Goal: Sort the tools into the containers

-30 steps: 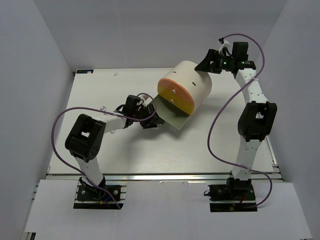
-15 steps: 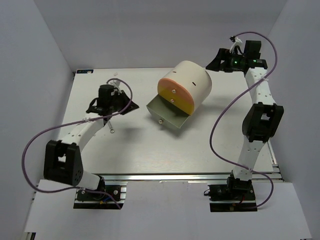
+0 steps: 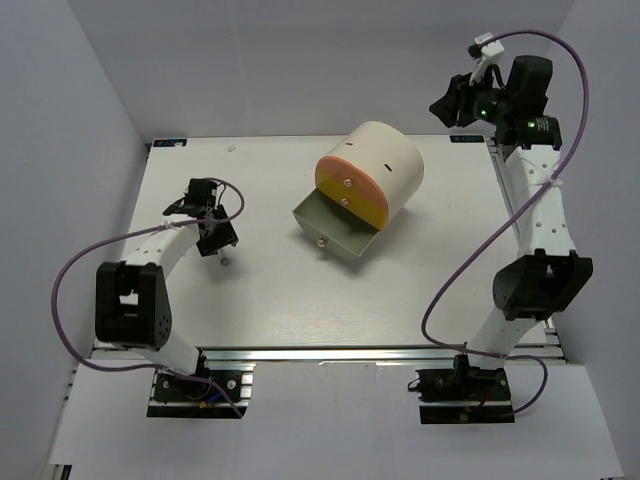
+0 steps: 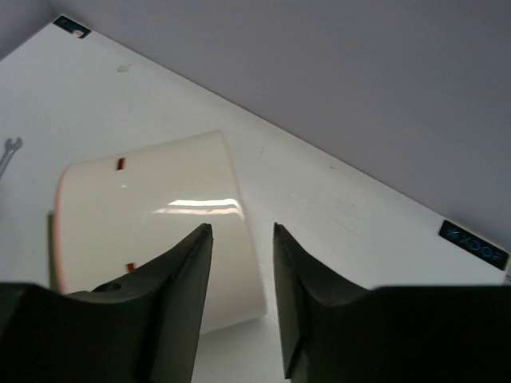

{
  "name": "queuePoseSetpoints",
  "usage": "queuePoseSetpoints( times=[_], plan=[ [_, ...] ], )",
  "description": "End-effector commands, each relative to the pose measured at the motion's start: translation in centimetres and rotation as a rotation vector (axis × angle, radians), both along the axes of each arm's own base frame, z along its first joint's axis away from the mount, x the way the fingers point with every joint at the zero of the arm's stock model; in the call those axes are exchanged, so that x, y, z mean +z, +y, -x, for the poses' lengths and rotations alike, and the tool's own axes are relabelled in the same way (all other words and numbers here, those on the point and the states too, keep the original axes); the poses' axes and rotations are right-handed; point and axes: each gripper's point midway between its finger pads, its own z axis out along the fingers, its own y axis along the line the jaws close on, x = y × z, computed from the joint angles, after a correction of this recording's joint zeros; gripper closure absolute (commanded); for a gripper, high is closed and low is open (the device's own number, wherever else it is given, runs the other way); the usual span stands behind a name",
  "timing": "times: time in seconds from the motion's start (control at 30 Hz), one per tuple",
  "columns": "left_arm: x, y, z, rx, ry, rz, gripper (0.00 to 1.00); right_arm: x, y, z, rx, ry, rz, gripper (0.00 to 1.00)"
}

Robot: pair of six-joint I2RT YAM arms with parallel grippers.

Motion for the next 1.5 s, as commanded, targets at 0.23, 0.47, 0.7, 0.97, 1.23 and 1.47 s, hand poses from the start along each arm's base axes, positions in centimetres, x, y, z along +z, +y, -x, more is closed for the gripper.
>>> queuePoseSetpoints(
  times=[0.23, 0.47, 0.7, 0.97, 1.23, 1.47],
  plan=[
    [-2.0, 5.2, -2.5, 0.051, 0.127, -0.250, 0.38, -2.5, 5.0, 6.4, 0.141, -0.037, 0.084, 0.86],
    [-4.5, 5.4, -4.7, 0.047, 0.159, -0.246, 0.42, -3.6, 5.1, 8.1, 0.152, 0.000, 0.066, 0.84],
    [-6.2, 5.5, -5.7, 0.038, 0.169, -0.240, 0.48, -3.9, 5.0, 8.7, 0.144, 0.012, 0.056, 0.82],
    [-8.1, 6.1, -4.7, 0.058, 0.197, -0.202, 0.74, -3.7, 5.0, 8.8, 0.132, 0.017, 0.051, 0.82],
    [-8.3, 4.6, -2.9, 0.032, 0.143, -0.104, 1.00, -3.7, 4.7, 8.8, 0.118, 0.020, 0.054, 0.82],
    [-2.1, 2.6, -4.8, 0.020, -0.036, 0.009, 1.00, -4.1, 4.6, 8.7, 0.110, 0.026, 0.057, 0.81]
  ],
)
